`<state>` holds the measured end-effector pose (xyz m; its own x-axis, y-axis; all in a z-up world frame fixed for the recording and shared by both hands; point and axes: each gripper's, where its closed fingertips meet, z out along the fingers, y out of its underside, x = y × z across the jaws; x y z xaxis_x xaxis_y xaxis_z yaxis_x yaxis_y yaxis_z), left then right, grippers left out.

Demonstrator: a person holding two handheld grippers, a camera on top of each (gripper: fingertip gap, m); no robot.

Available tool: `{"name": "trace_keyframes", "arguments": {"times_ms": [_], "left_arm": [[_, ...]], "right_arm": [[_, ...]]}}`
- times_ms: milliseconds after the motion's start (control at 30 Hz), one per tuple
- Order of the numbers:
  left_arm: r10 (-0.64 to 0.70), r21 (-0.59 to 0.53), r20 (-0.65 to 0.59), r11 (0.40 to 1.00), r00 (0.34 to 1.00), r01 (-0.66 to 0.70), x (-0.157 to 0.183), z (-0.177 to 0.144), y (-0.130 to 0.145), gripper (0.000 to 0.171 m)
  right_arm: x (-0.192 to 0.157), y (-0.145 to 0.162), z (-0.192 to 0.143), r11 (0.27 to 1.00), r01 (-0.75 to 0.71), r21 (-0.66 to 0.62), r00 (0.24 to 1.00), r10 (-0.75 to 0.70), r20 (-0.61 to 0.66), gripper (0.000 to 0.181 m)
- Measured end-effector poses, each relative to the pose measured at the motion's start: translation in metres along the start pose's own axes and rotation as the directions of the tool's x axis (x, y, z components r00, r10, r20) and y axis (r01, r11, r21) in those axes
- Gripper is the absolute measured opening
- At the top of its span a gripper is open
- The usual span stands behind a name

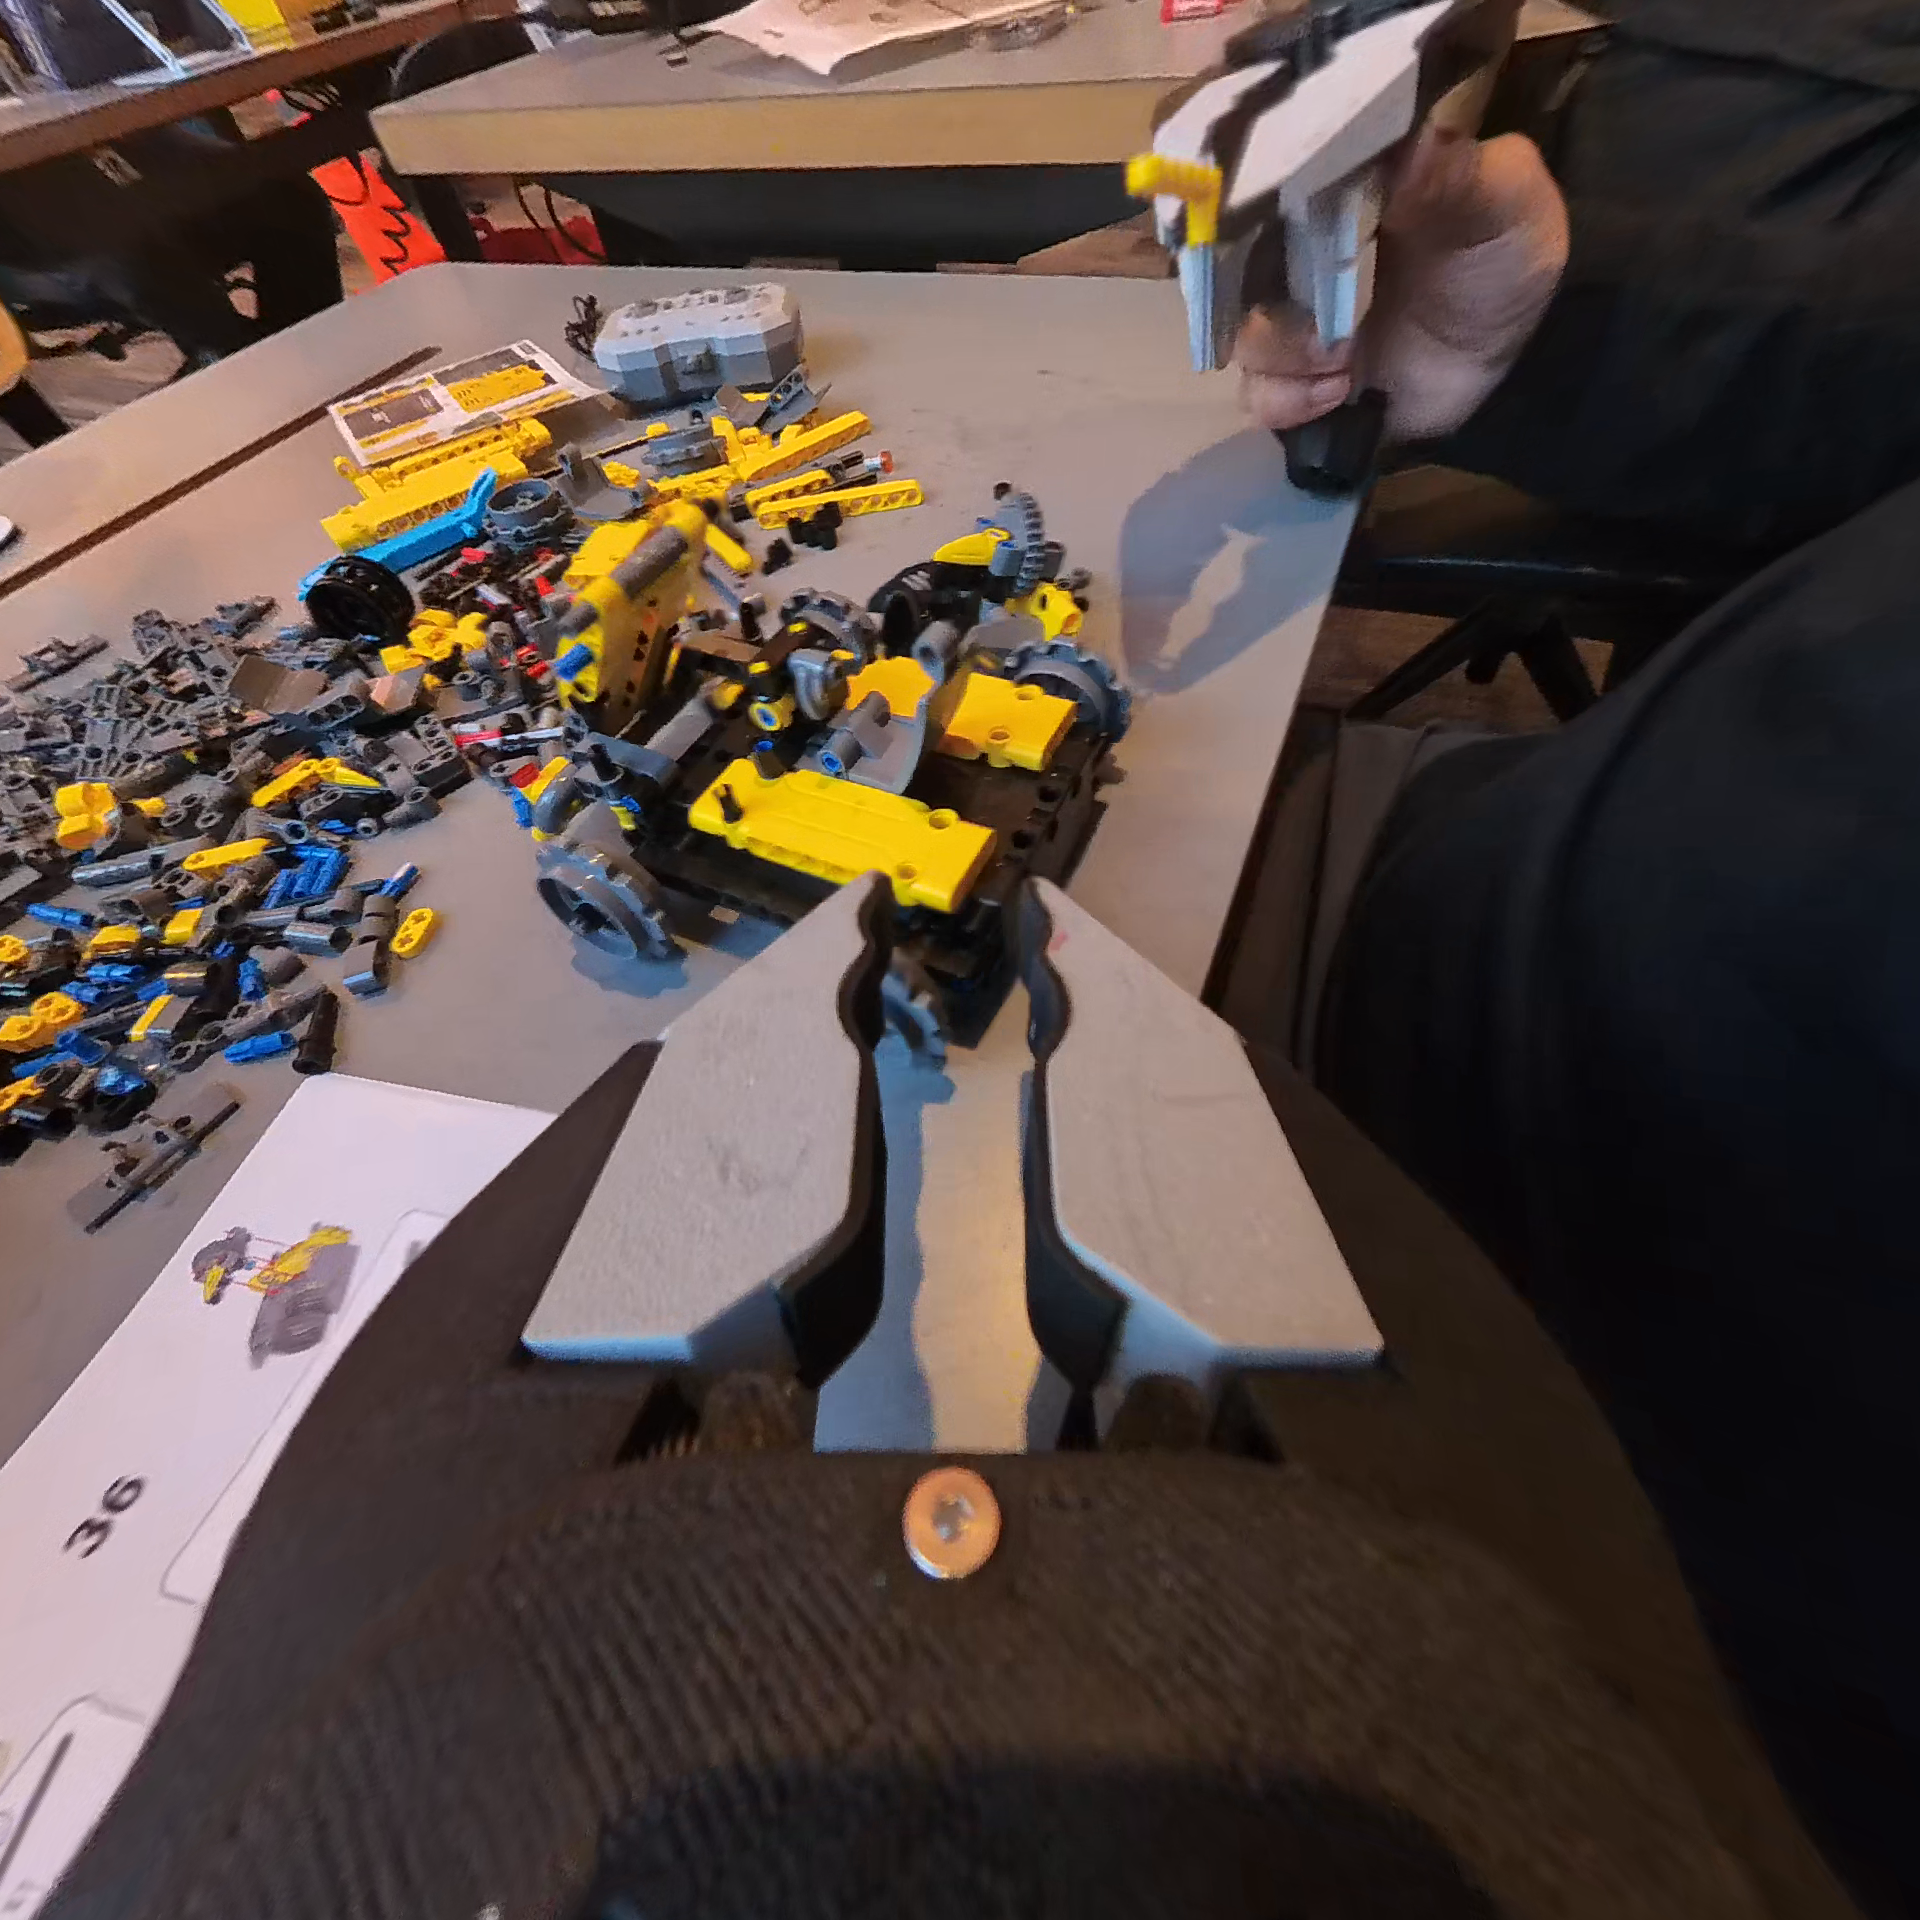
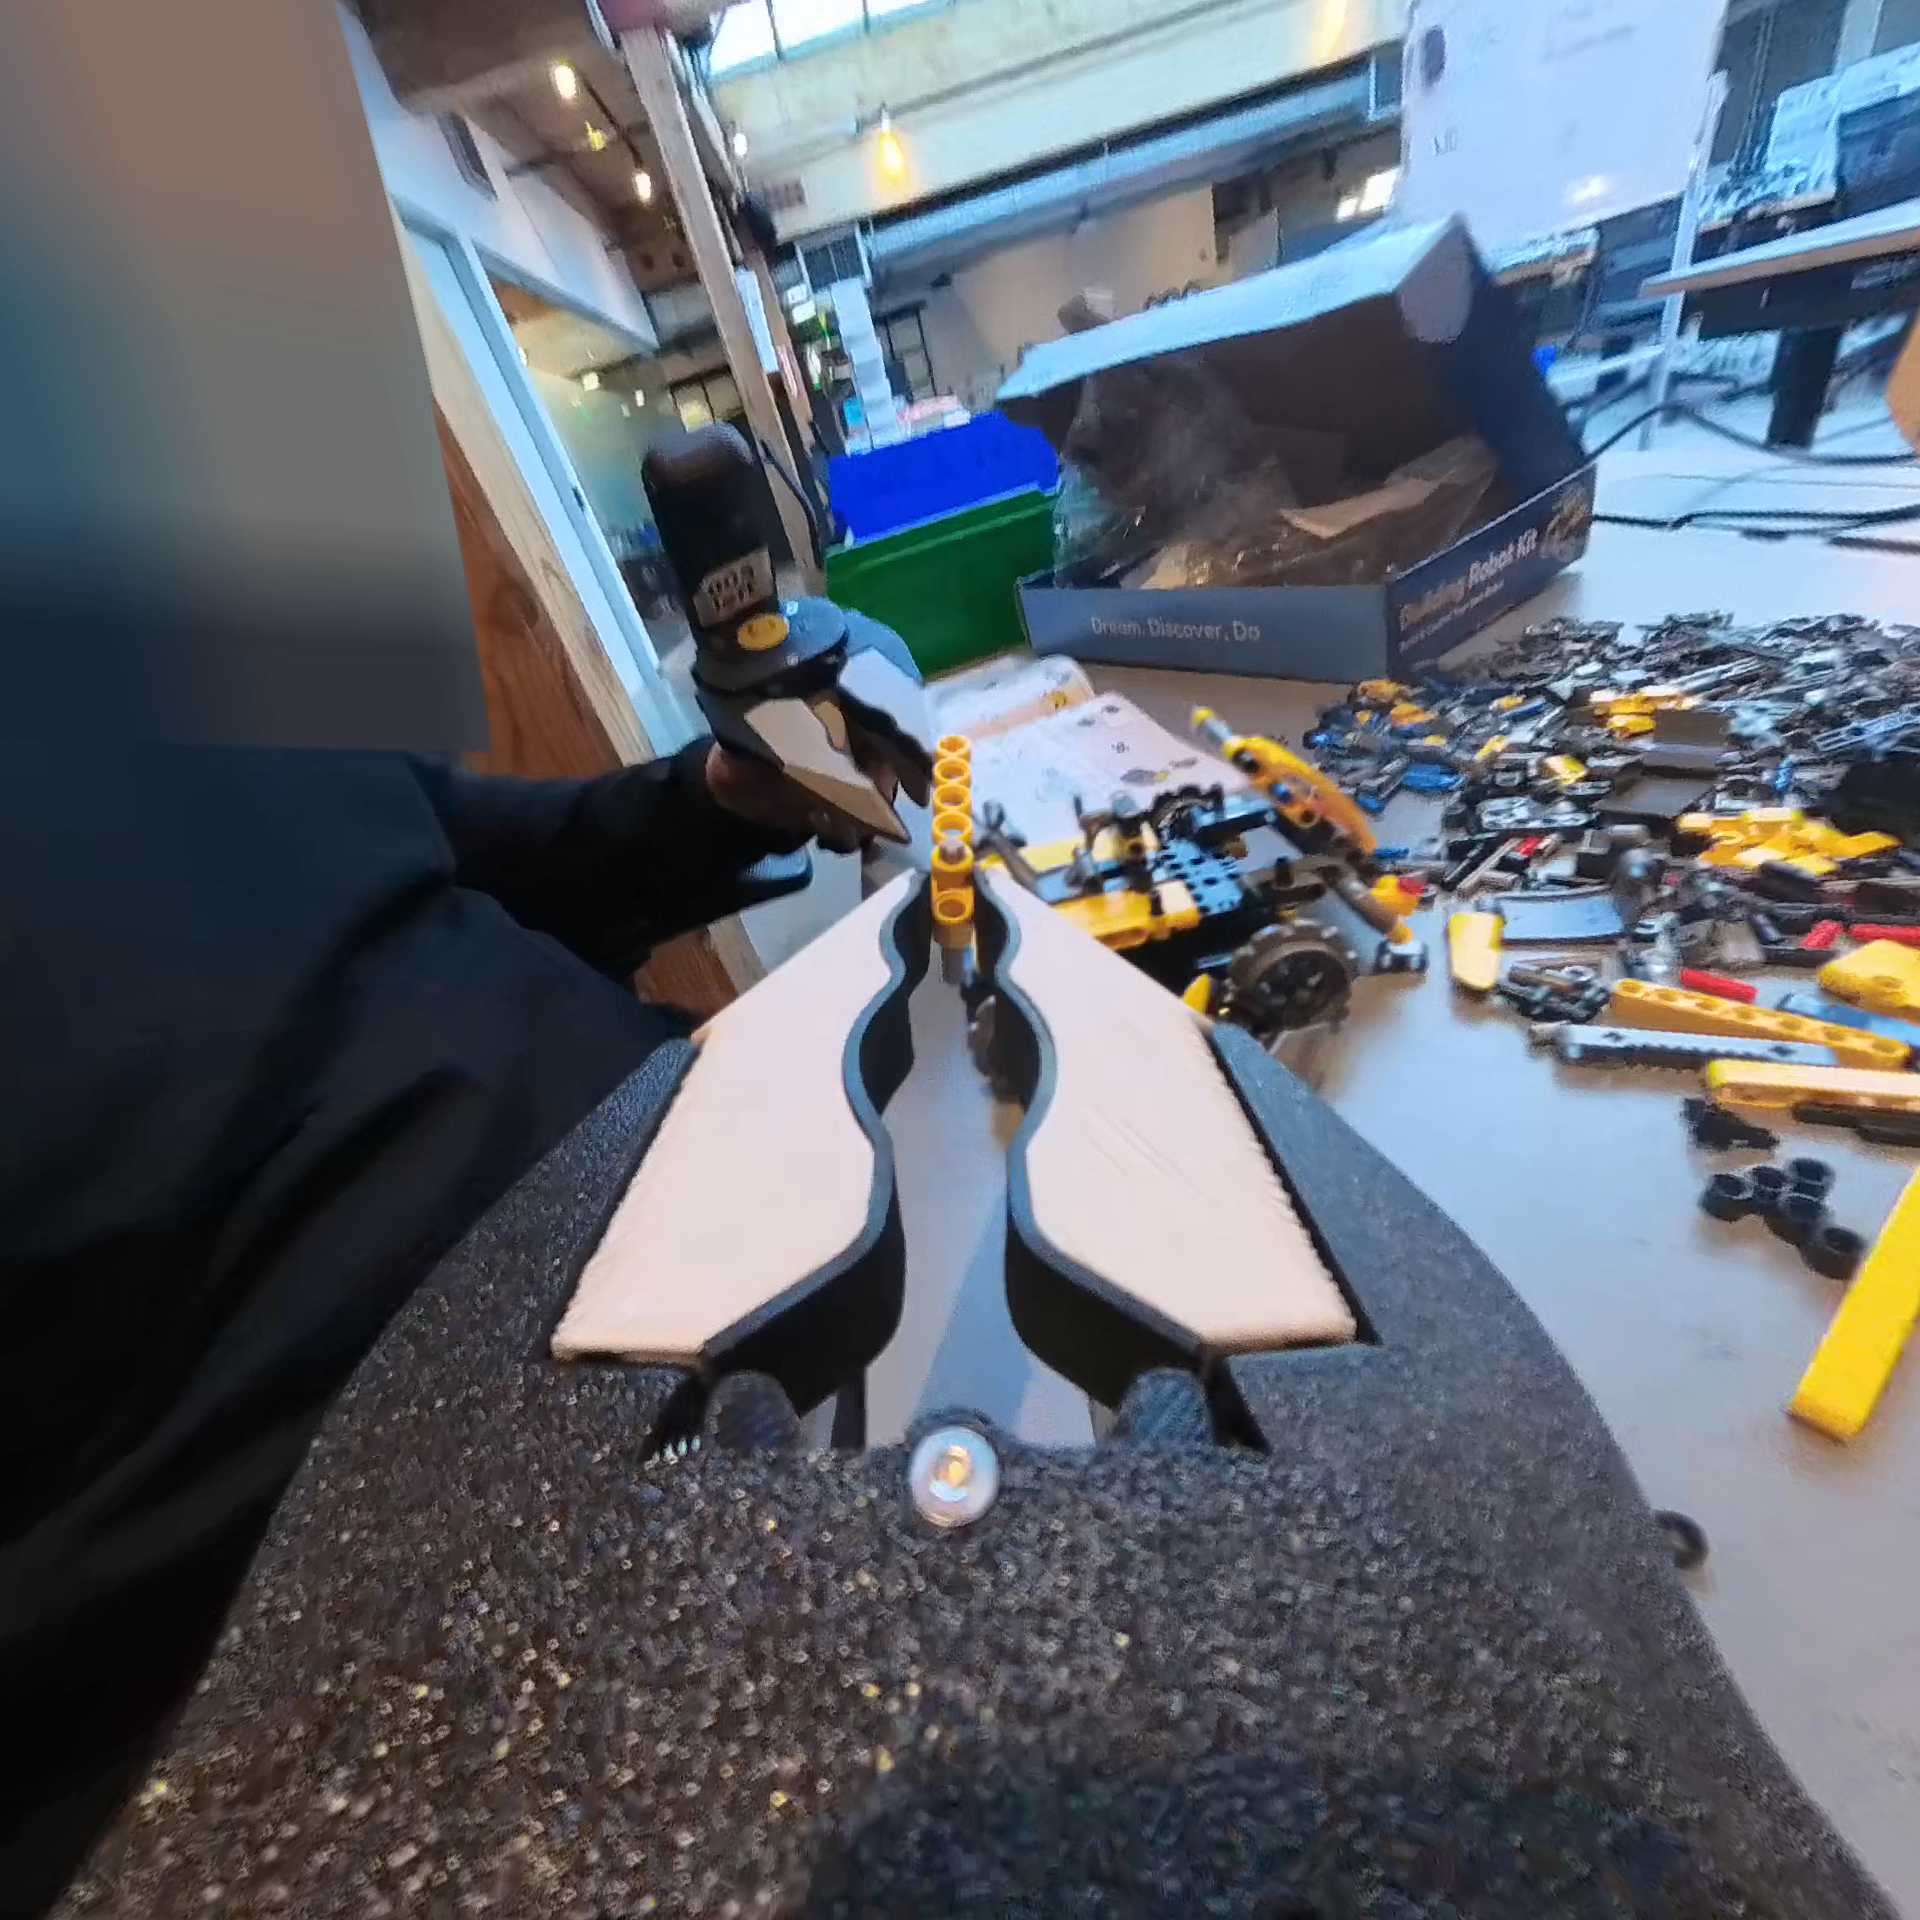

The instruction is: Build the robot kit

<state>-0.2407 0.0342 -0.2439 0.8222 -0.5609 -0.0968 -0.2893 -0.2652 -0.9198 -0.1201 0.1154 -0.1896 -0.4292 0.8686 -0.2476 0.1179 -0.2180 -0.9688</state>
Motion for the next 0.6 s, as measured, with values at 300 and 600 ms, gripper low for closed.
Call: {"name": "trace_keyframes", "arguments": {"times_ms": [300,600], "left_arm": [[0.048,-0.042,-0.102,0.998,0.994,-0.052,0.053,0.023,-0.022,0.021],[-0.001,-0.051,-0.189,0.999,0.982,-0.009,0.066,0.038,-0.02,0.005]], "right_arm": [[-0.035,0.055,0.046,0.924,0.151,-0.352,0.988,-0.151,0.026,0.007],[-0.039,0.075,0.083,0.859,0.238,-0.453,0.971,-0.215,0.104,0.007]]}}
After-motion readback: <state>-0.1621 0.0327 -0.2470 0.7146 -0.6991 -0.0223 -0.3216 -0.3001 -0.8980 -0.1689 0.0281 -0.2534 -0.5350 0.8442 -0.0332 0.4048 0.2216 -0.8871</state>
